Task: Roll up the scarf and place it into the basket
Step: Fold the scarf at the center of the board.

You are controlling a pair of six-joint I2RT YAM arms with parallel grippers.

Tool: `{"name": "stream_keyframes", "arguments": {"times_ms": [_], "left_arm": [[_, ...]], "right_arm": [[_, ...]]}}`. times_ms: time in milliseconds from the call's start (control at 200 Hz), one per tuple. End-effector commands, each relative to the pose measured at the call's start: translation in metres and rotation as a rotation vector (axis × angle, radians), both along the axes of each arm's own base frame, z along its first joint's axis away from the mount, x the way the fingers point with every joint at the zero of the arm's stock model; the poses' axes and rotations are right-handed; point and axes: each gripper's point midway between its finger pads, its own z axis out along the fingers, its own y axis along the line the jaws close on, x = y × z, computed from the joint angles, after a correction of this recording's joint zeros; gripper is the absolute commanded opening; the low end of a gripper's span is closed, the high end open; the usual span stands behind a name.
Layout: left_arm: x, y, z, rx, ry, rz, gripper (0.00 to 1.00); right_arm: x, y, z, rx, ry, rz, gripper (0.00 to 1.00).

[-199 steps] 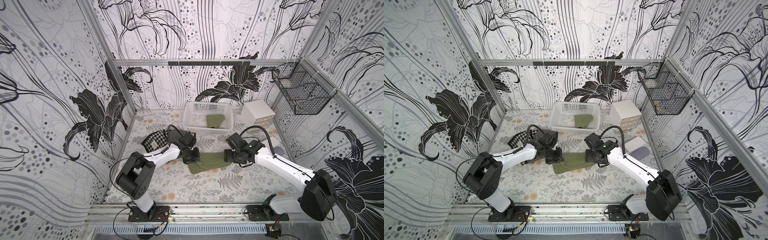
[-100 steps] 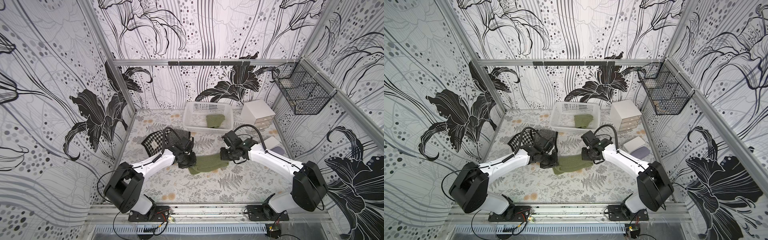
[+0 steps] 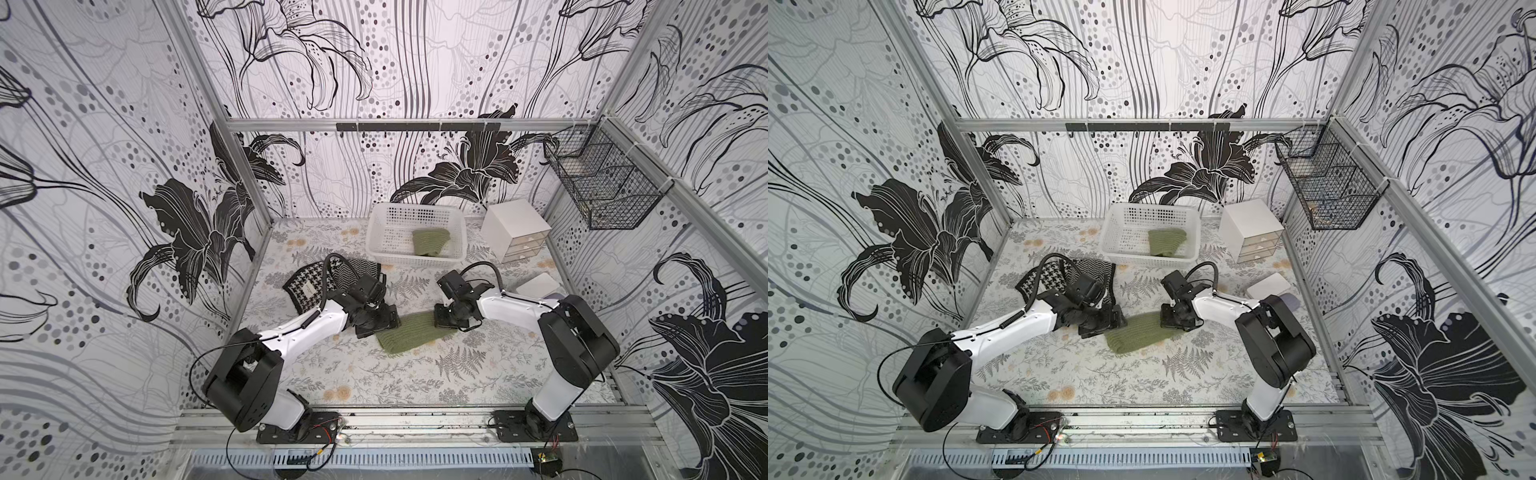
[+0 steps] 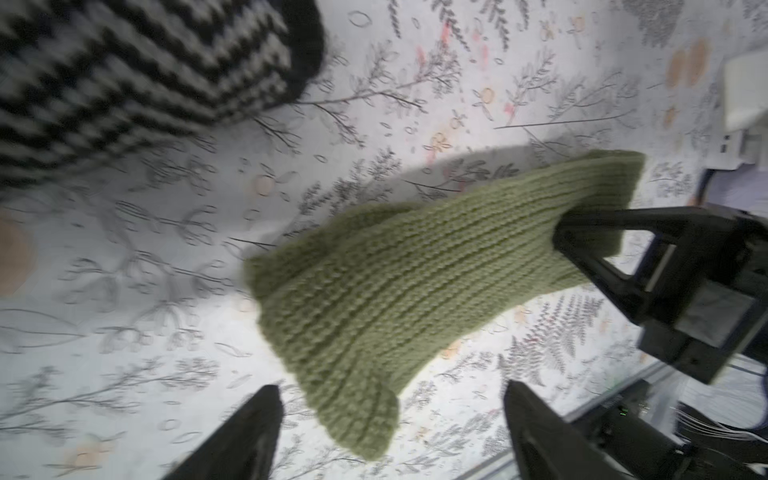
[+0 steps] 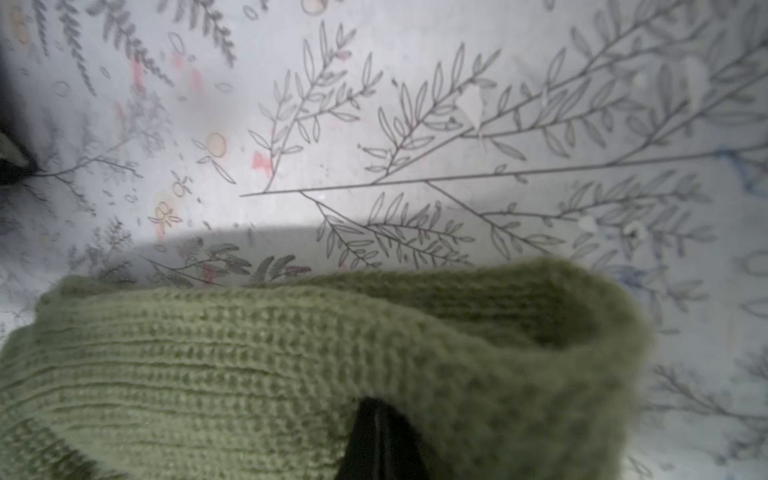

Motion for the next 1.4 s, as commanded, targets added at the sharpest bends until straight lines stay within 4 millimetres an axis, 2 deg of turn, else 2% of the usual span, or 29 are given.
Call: {"name": "stream_keyframes", "arguments": {"times_ms": [0,20,155,350,556,631,681,716,766,811,866,951,996,1036,1126,1161,1211,1251,1397], "left_arm": [[-0.002,-0.031,0.004,-0.086,0.003,-0.053,0.09],[-0.003,-0.033,0.001,-0.085,0.008,-0.056,0.0],[-0.016,-0.032,-0.029,-0.048,0.081,-0.065,0.0],[-0.042,-0.011,-0.076,0.043,0.197,-0.061,0.0],[-0.054,0.019,-0.092,0.148,0.232,-0.033,0.0],[-0.048,0.016,-0.083,0.12,0.211,-0.046,0.0],[-0.039,0.006,-0.067,0.076,0.16,-0.069,0.0],[-0.031,-0.002,-0.053,0.037,0.12,-0.081,0.0],[-0.023,-0.013,-0.033,-0.012,0.074,-0.105,0.17],[-0.016,-0.019,-0.017,-0.033,0.037,-0.122,0.29],[-0.008,-0.025,-0.003,-0.044,0.003,-0.138,0.44],[0.002,-0.034,0.011,-0.06,-0.03,-0.168,0.62],[0.007,-0.04,0.015,-0.067,-0.038,-0.183,0.64],[0.013,-0.046,0.019,-0.079,-0.049,-0.195,0.62],[0.027,-0.065,0.029,-0.124,-0.083,-0.22,0.51],[0.033,-0.073,0.031,-0.139,-0.094,-0.229,0.4],[0.04,-0.083,0.034,-0.153,-0.109,-0.242,0.15],[0.045,-0.092,0.035,-0.163,-0.116,-0.254,0.01],[0.054,-0.12,0.029,-0.19,-0.137,-0.294,0.0]], "right_arm": [[-0.003,-0.012,-0.014,-0.019,0.037,-0.033,0.0],[-0.003,-0.014,-0.014,-0.023,0.038,-0.039,0.0],[-0.004,-0.025,-0.018,-0.037,0.051,-0.064,0.0],[-0.001,-0.036,-0.023,-0.037,0.069,-0.095,0.0],[0.003,-0.043,-0.022,-0.036,0.067,-0.101,0.0],[0.006,-0.033,-0.011,0.018,0.042,-0.057,0.0],[0.008,-0.029,-0.002,0.053,0.008,-0.045,0.0],[0.011,-0.028,0.014,0.079,-0.041,-0.04,0.01],[0.011,-0.029,0.028,0.083,-0.074,-0.035,0.08],[0.011,-0.031,0.039,0.09,-0.104,-0.03,0.2],[0.009,-0.035,0.048,0.084,-0.126,-0.034,0.25],[0.006,-0.041,0.056,0.065,-0.14,-0.037,0.34],[0.006,-0.045,0.057,0.053,-0.143,-0.045,0.39],[0.006,-0.049,0.055,0.049,-0.143,-0.054,0.41],[0.007,-0.06,0.049,0.029,-0.132,-0.075,0.42],[0.009,-0.064,0.046,0.024,-0.125,-0.084,0.42],[0.011,-0.068,0.043,0.017,-0.118,-0.089,0.42],[0.013,-0.071,0.041,0.017,-0.116,-0.092,0.43],[0.013,-0.075,0.032,0.016,-0.084,-0.091,0.44]]}}
